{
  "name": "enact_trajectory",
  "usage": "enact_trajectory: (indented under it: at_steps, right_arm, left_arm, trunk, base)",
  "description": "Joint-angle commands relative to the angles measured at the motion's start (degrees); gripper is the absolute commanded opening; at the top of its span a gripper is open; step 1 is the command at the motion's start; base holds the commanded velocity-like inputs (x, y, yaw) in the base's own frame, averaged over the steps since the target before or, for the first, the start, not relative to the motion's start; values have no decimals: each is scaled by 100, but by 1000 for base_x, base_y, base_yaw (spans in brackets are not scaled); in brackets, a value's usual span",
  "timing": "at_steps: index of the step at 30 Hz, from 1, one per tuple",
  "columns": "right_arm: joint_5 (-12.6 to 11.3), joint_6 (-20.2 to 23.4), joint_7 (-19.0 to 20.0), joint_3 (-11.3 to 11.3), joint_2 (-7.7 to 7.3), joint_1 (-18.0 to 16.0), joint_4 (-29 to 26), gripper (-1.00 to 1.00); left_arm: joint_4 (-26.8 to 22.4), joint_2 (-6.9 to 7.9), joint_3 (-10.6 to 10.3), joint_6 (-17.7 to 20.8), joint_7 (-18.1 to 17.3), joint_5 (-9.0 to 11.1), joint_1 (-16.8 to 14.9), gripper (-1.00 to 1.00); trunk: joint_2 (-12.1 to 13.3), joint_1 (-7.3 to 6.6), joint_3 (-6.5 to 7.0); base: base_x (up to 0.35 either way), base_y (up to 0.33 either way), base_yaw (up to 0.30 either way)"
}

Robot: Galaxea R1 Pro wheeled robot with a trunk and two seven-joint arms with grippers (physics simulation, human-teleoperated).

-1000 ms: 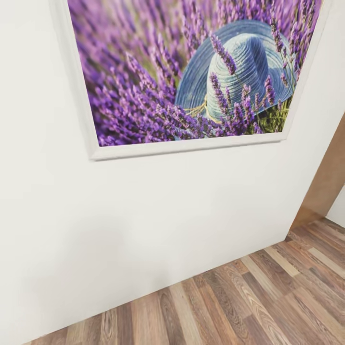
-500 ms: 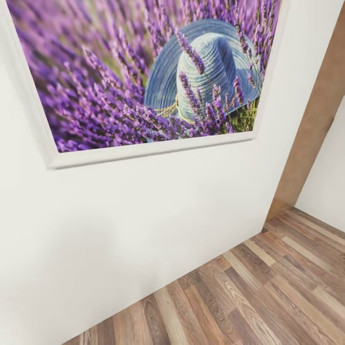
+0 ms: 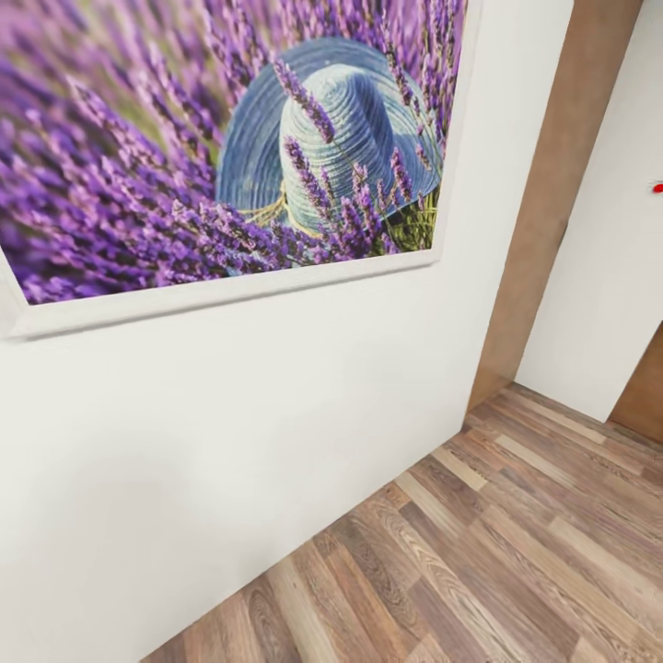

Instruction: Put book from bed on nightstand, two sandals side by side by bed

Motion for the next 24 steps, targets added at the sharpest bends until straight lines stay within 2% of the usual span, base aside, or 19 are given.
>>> enact_trajectory:
  at_steps: [1,24]
  right_arm:
    - [4,-13,4,2,0,-1,-1,100]
    - [4,-13,4,2,0,-1,-1,100]
  left_arm:
    - [4,1,-2,-19,-11,-2,-2,100]
    - [4,9,-8,-19,-11,-9,-2,100]
  trunk:
    - [-2,0,-5]
    - [-2,0,-5]
  base:
    - [1,0,-285]
    - [0,0,-285]
